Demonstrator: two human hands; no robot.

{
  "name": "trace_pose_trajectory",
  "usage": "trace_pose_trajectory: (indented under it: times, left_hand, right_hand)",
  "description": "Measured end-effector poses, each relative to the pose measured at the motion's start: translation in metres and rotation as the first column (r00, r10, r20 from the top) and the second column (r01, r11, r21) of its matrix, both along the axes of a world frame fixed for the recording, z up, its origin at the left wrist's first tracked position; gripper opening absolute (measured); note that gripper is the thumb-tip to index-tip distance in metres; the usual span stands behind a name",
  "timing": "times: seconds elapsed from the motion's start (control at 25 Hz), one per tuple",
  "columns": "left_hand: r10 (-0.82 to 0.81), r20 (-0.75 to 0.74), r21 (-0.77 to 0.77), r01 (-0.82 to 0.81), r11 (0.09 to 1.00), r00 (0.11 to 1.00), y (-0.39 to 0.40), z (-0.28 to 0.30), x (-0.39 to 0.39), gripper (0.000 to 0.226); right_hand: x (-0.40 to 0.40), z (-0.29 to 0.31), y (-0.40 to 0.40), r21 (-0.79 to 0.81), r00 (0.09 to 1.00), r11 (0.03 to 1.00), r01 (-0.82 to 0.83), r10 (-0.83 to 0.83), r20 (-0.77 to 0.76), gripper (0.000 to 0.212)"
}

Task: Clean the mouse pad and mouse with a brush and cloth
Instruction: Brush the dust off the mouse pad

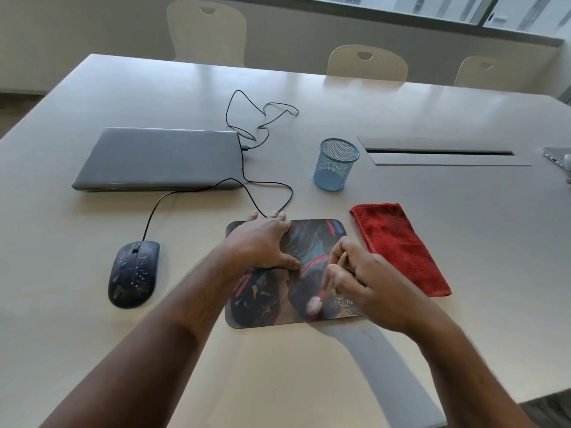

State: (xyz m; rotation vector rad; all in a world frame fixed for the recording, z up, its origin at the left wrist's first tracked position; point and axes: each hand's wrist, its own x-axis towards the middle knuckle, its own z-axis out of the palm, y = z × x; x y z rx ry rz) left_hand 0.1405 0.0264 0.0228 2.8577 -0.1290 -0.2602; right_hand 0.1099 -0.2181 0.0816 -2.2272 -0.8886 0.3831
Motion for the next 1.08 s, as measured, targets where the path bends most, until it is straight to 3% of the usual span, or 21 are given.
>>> trace_pose_trajectory:
  times: [0.08,0.24,0.48,0.64,0.88,1.0,1.08]
  left_hand:
    - [0.001,-0.002,-0.007,-0.001,1.0,1.0,0.0,0.0,0.0,0.105]
    - [-0.001,-0.001,0.004,0.001,1.0,1.0,0.0,0.001,0.0,0.102]
    - [-0.011,-0.01,-0.013,0.011,1.0,1.0,0.001,0.0,0.0,0.099]
    - [-0.008,-0.005,-0.01,0.008,1.0,1.0,0.001,-0.001,0.001,0.094]
    - [-0.007,-0.003,-0.029,0.007,1.0,1.0,0.002,-0.002,0.002,0.09]
    - [-0.014,0.002,-0.028,0.014,1.0,1.0,0.002,-0.002,0.002,0.09]
    - [-0.017,-0.002,-0.02,0.017,1.0,1.0,0.002,-0.002,0.002,0.091]
  right_hand:
    - [0.005,0.005,-0.007,0.009,0.998,1.0,0.017,-0.018,0.057,0.017]
    - [0.005,0.001,-0.002,0.188,0.996,0.978,0.089,-0.086,-0.021,0.005]
    - [0.006,-0.004,-0.003,0.112,0.995,0.989,0.096,-0.096,-0.008,0.01]
    - [0.006,-0.004,-0.002,0.219,0.988,0.964,0.152,-0.151,-0.021,0.007]
    - [0.004,0.0,-0.009,0.129,0.99,0.982,0.137,-0.139,0.007,0.012]
    - [0.009,-0.002,-0.014,0.236,0.959,0.935,0.267,-0.282,0.034,0.014]
    - [0.011,-0.007,-0.016,0.199,0.939,0.922,0.333,-0.344,0.025,0.014]
